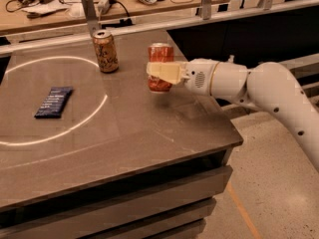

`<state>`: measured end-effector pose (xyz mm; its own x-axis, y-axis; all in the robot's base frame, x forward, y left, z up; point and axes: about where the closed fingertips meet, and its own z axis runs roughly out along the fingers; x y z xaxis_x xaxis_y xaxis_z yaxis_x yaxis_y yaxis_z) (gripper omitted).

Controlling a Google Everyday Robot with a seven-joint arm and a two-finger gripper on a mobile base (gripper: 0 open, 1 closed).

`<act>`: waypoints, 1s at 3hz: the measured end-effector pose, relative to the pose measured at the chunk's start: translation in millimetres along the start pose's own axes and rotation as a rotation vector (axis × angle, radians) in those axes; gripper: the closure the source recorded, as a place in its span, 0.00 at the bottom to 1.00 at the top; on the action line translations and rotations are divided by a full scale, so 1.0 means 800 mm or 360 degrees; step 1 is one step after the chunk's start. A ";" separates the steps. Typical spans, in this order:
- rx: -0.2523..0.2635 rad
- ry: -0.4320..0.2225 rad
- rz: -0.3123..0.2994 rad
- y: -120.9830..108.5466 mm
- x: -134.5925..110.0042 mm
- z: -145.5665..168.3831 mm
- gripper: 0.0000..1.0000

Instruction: Knock coke can over

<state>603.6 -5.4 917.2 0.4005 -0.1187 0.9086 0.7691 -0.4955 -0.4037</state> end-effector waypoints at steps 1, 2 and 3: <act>-0.0012 0.0028 -0.0315 0.016 -0.032 -0.008 1.00; 0.0018 0.0126 -0.0607 -0.002 -0.039 -0.017 1.00; 0.0040 0.0190 -0.0851 -0.017 -0.042 -0.023 1.00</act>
Offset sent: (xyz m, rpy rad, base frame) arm -0.0472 -0.0067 -0.0200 -0.2173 -0.7093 0.0394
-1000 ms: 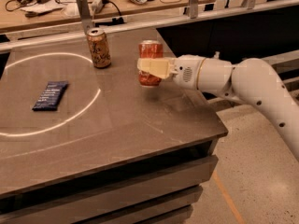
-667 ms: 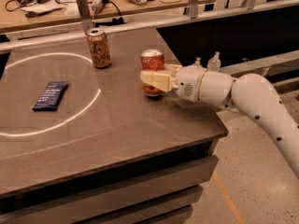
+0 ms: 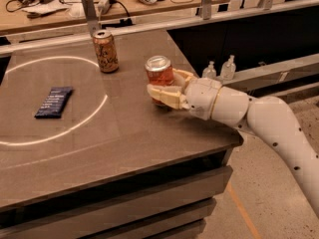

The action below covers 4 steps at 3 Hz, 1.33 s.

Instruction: Knock coke can over

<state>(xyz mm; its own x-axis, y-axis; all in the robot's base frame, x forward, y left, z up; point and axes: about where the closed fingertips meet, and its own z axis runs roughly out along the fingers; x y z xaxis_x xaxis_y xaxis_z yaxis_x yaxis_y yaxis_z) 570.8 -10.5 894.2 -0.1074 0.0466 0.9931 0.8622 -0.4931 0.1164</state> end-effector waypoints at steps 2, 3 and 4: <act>0.0016 0.0055 -0.0187 -0.012 0.005 -0.004 1.00; 0.0019 0.0065 -0.0218 -0.015 0.006 -0.005 1.00; 0.0022 0.0073 -0.0238 -0.017 0.007 -0.006 1.00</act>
Offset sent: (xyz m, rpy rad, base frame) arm -0.0144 -0.0016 0.0030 -0.0521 -0.1875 0.0093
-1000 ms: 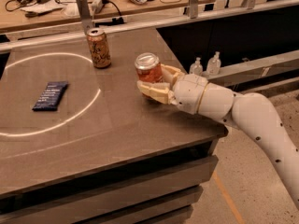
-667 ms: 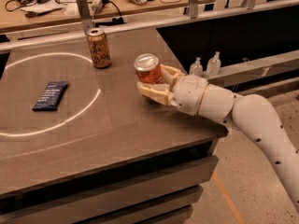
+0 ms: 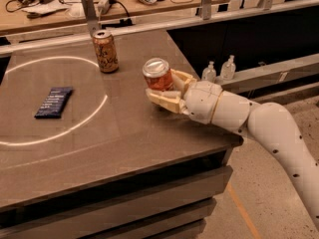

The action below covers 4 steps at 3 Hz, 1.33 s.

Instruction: Knock coke can over

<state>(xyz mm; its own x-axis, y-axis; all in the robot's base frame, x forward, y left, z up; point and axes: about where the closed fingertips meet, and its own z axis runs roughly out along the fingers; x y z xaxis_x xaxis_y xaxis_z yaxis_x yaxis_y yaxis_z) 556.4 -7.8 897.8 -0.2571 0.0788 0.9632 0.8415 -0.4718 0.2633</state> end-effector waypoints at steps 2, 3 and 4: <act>0.0019 0.0038 0.0057 -0.009 0.013 -0.001 1.00; 0.0000 0.0059 0.0107 -0.010 0.023 -0.002 1.00; 0.0037 -0.0046 0.0098 -0.005 0.032 -0.002 1.00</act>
Offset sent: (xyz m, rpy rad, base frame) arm -0.0150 0.0013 0.0103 0.0395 0.0035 0.0355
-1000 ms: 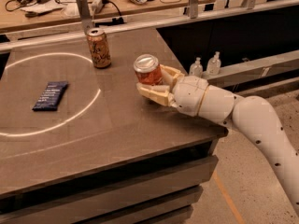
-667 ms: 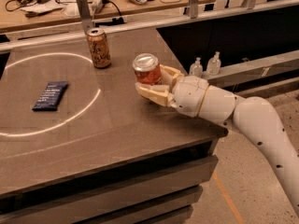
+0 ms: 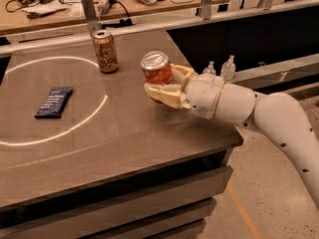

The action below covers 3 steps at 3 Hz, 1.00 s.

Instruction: Knock coke can over

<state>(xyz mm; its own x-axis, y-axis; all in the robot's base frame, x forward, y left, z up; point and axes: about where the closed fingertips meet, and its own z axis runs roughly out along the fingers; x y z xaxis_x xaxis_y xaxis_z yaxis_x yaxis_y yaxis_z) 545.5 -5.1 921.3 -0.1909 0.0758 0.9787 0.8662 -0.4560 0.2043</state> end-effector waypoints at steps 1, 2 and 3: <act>0.0065 -0.0122 -0.0013 -0.012 0.000 -0.006 1.00; 0.0067 -0.0141 0.0007 -0.021 -0.004 -0.007 1.00; 0.0051 -0.0154 0.0050 -0.030 -0.011 -0.006 1.00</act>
Offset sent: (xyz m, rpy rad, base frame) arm -0.0230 0.0015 -0.0130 -0.0919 0.0590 0.0138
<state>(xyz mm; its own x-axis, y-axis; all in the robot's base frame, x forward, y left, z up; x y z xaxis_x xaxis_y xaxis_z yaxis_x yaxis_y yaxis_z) 524.3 0.5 907.5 -0.1194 0.1478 0.9818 0.8857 -0.4310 0.1726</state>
